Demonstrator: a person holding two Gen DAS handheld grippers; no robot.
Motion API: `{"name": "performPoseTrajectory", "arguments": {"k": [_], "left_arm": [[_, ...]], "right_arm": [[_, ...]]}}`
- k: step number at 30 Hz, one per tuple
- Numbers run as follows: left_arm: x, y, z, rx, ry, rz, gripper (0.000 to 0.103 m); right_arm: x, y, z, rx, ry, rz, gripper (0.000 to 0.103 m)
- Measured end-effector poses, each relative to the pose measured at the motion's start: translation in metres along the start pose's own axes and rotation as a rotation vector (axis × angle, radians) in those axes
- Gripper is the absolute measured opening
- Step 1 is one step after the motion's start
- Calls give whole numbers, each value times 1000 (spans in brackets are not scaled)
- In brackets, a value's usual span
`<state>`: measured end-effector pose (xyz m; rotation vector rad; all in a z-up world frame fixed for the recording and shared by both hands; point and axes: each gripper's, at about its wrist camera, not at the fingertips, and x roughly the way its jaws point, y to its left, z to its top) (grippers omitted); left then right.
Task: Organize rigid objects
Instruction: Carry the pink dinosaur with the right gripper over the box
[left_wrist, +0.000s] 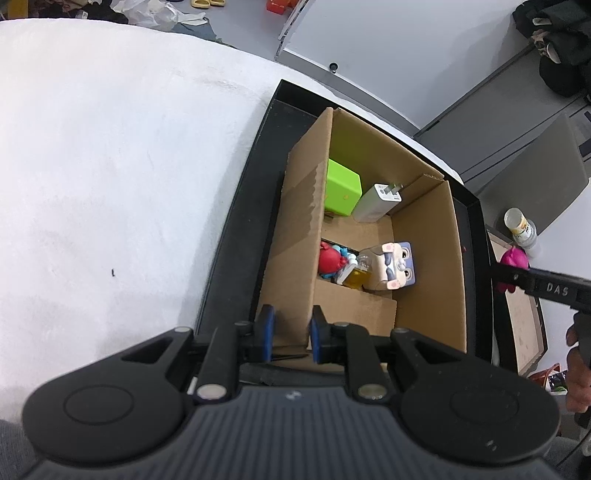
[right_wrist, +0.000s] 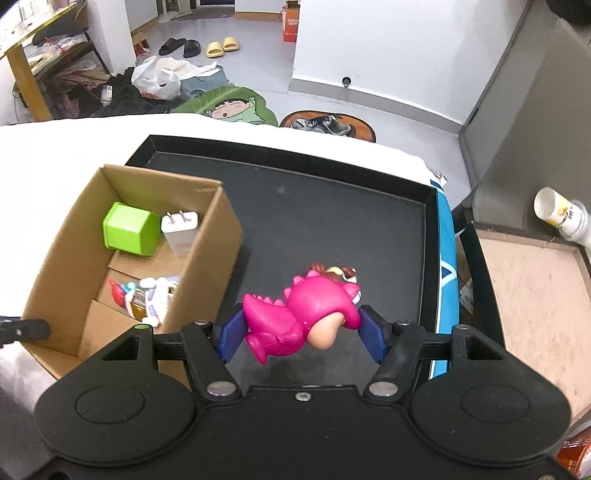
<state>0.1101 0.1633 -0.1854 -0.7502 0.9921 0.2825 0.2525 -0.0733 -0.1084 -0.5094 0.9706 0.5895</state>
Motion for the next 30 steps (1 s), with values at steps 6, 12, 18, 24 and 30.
{"name": "performPoseTrajectory", "arguments": {"k": [6, 12, 18, 24, 30], "left_arm": [[0, 1, 0, 3, -2, -3, 19], [0, 2, -1, -8, -5, -9, 19], [-2, 4, -1, -10, -5, -14, 19], [-2, 4, -1, -8, -5, -19, 19], [-2, 7, -1, -16, -3, -31, 20]], "right_arm": [[-14, 19, 14, -30, -26, 13, 63], [-17, 41, 26, -71, -19, 11, 63], [-19, 66, 36, -114, -15, -2, 63], [-19, 89, 43, -154, -18, -5, 63], [-3, 110, 47, -168, 14, 5, 63]]}}
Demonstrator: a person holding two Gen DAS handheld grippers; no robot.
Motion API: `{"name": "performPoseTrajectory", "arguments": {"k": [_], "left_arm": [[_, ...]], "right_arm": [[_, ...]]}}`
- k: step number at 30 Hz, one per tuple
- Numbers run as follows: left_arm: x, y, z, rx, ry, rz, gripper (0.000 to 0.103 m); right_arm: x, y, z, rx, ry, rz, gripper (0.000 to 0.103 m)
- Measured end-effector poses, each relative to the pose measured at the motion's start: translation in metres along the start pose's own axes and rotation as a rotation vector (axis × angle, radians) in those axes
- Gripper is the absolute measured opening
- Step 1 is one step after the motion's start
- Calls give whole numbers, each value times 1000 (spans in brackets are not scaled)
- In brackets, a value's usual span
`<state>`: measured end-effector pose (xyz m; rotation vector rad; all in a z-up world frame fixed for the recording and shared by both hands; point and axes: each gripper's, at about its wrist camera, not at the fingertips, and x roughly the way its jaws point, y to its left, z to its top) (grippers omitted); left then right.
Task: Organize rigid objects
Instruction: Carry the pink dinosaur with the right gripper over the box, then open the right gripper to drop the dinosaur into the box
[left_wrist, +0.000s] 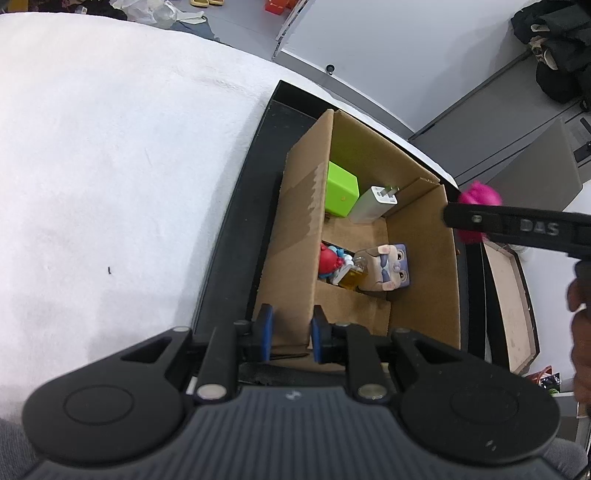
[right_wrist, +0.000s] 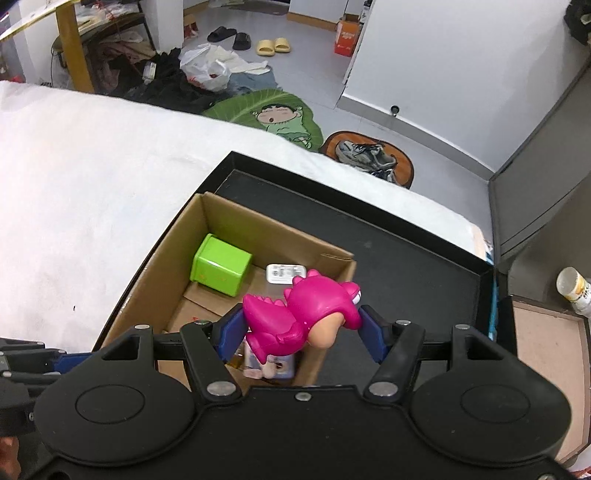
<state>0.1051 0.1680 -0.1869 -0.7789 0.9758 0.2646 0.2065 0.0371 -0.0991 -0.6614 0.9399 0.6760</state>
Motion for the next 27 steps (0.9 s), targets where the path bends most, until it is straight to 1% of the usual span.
{"name": "performPoseTrajectory", "arguments": {"k": [5, 9, 13, 17, 24, 27], "left_arm": [[-1, 1, 0, 3, -1, -8, 20], [-1, 1, 1, 2, 3, -9, 20], [-1, 2, 1, 3, 6, -11, 20], [-1, 3, 1, 2, 7, -15, 20], [-1, 2, 1, 3, 7, -16, 20], [-1, 1, 1, 5, 8, -15, 20]], "right_arm": [[18, 15, 5, -11, 31, 8, 63], [32, 17, 8, 38, 65, 40, 63], [46, 25, 9, 45, 87, 21, 64], [58, 35, 7, 17, 99, -15, 63], [71, 47, 5, 1, 106, -29, 64], [75, 46, 4, 15, 114, -23, 64]]}}
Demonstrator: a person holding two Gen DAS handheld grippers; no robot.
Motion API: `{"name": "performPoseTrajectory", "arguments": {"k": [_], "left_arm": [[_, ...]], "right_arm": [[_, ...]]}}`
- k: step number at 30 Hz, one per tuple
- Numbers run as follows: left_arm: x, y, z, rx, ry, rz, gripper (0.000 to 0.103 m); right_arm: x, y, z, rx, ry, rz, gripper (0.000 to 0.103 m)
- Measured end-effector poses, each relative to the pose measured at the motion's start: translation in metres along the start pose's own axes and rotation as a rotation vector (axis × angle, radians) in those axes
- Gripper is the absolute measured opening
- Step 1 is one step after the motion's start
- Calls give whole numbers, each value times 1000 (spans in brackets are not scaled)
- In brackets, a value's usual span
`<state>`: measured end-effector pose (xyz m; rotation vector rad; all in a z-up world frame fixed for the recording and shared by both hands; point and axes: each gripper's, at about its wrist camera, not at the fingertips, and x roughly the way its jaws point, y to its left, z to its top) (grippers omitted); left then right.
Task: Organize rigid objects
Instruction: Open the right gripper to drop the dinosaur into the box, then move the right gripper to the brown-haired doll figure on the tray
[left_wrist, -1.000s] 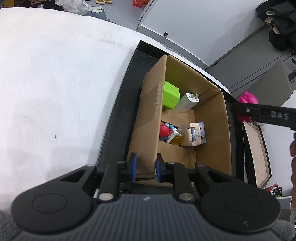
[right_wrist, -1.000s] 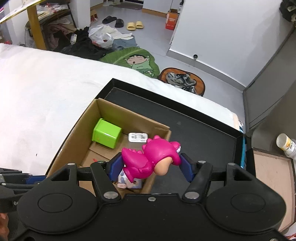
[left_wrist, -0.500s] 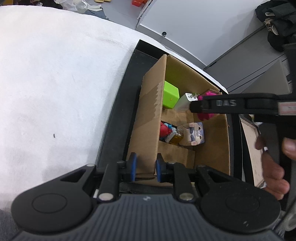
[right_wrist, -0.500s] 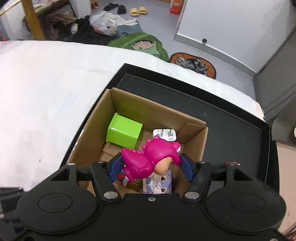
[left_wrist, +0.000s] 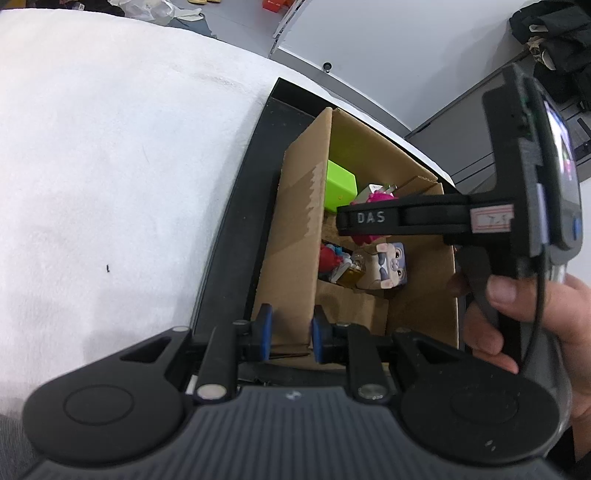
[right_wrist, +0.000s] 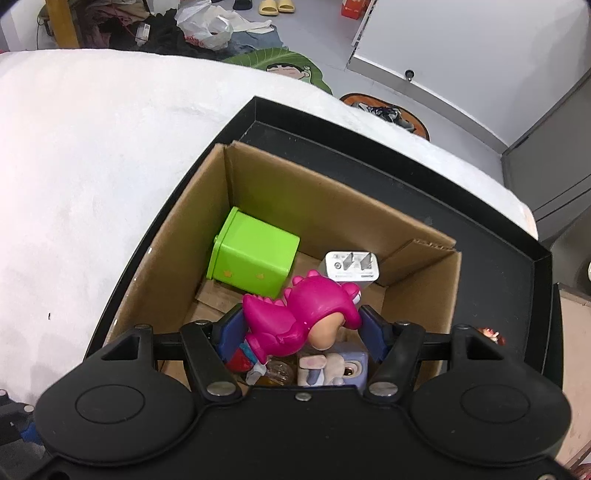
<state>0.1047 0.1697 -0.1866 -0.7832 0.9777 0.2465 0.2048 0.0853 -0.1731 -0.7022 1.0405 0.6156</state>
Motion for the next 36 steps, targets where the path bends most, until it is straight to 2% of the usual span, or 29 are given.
{"name": "performPoseTrajectory", "arguments": {"k": [8, 15, 19, 36], "left_arm": [[1, -2, -1, 1, 1, 8, 20], [2, -4, 0, 6, 0, 17, 20], [2, -4, 0, 5, -1, 18, 20], [-1, -4, -2, -3, -4, 23, 19]], "right_arm": [[-3, -11, -6, 36, -2, 18, 65], [-31, -17, -12, 18, -33, 33, 67], [-50, -23, -12, 5, -31, 14, 70], [-96, -83, -32, 56, -131, -19, 77]]}}
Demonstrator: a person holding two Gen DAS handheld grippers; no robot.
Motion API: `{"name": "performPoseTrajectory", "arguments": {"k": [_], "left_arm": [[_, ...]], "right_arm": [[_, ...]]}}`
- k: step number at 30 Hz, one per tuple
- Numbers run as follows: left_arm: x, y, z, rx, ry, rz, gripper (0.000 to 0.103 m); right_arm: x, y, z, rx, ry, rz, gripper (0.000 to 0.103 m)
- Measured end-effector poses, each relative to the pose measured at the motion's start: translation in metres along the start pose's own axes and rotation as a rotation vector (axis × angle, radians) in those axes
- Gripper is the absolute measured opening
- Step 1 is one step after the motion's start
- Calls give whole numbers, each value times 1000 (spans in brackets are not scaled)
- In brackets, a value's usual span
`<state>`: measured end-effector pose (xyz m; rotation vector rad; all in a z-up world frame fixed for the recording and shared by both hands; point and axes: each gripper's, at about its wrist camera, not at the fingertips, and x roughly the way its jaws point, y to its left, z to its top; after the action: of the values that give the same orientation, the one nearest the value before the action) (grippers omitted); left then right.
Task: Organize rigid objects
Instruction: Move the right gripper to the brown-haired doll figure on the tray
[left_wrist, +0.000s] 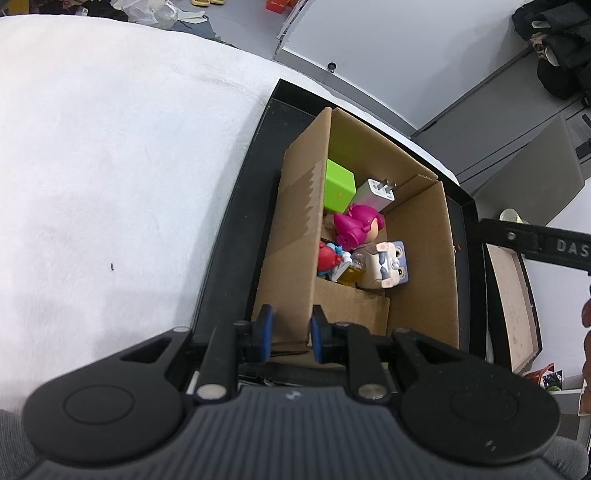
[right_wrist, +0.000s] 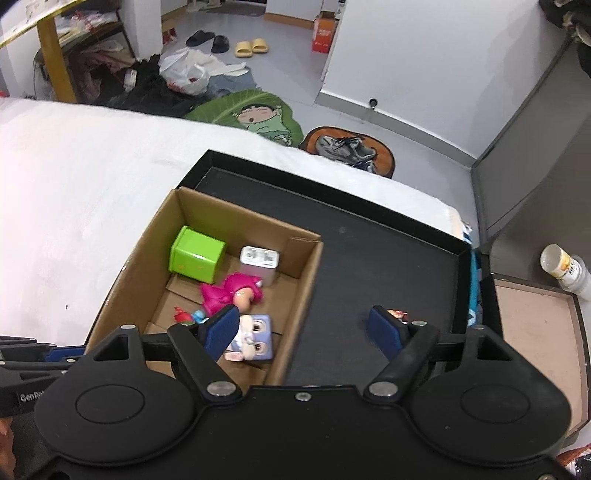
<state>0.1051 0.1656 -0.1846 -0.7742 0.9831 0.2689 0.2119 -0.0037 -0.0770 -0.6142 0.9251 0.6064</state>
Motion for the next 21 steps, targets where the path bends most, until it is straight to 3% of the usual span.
{"name": "performPoseTrajectory", "arguments": {"k": [8, 21], "left_arm": [[-2, -1, -1, 1, -4, 5, 19], [-4, -3, 0, 8, -2, 14, 19]], "right_arm": [[-6, -39, -9, 92, -44, 21, 85], [25, -86, -37, 196, -38, 12, 87]]}}
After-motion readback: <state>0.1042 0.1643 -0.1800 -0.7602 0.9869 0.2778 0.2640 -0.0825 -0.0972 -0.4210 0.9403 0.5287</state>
